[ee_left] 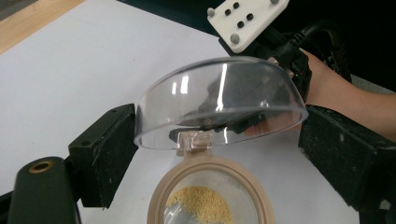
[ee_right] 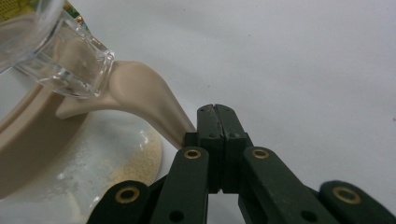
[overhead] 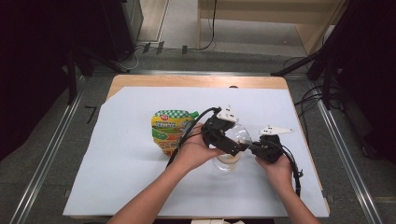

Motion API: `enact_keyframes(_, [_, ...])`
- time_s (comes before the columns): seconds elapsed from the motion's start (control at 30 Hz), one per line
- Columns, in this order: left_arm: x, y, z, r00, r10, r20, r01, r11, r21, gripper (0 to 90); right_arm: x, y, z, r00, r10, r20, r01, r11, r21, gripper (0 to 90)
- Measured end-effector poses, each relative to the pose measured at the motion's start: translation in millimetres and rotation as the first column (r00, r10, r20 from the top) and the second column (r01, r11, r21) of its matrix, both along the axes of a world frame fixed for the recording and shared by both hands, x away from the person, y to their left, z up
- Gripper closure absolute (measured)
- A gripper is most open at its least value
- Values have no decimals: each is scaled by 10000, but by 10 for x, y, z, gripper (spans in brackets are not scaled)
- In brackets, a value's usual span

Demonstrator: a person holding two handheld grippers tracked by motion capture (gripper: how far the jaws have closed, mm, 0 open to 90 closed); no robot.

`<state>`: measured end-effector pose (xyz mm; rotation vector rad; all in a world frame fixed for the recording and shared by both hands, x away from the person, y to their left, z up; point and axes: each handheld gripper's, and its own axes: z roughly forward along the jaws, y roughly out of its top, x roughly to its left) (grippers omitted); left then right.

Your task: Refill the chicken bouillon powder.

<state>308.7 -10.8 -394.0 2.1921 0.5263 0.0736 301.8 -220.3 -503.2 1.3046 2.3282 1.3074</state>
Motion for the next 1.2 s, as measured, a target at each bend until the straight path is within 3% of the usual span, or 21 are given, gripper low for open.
enact_keyframes(0.2, [57, -21, 19, 9996, 9, -292, -14, 9999, -168, 140, 0, -9, 0, 10000, 31, 29, -31, 10000, 28, 900])
enact_keyframes(0.5, [67, 0, 47, 9990, -80, -446, 77, 10000, -62, 138, -17, -62, 35, 9998, -217, 27, 217, 9996, 166, 900])
enact_keyframes(0.57, [99, -28, 39, 9970, -153, -758, 165, 9997, 158, 133, -18, -62, 35, 9998, -213, 25, 213, 9996, 164, 900])
enact_keyframes(0.67, [112, -32, 35, 9962, -211, -843, 224, 9996, 153, 126, -16, -56, 29, 9998, -189, 92, 188, 9997, 144, 900])
enact_keyframes(1.0, [86, 27, 96, 9975, -214, -668, 210, 9998, -73, 135, -36, -84, 53, 9996, -254, 115, 252, 9996, 144, 900])
enact_keyframes(1.2, [63, 73, 122, 9971, -253, -714, 265, 9995, 164, 134, -55, -98, 64, 9996, -273, 123, 272, 9996, 127, 900])
